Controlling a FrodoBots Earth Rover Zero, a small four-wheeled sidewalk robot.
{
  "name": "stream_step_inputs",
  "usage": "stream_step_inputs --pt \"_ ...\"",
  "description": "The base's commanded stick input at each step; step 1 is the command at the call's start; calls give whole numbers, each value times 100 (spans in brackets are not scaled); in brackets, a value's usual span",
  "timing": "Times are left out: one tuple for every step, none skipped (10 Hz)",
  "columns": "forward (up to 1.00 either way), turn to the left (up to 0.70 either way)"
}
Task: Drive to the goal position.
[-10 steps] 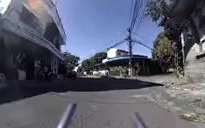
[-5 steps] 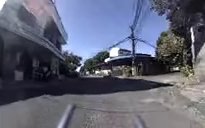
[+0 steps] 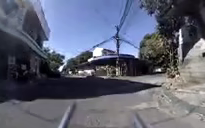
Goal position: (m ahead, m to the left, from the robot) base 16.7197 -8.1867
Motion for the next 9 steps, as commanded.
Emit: stream_step_inputs --pt "100 7" --pt "100 12" --pt "100 14" --pt "100 16" --pt "100 1" --pt "100 3" --pt "100 -32" --pt "100 -34" --pt "100 -39"
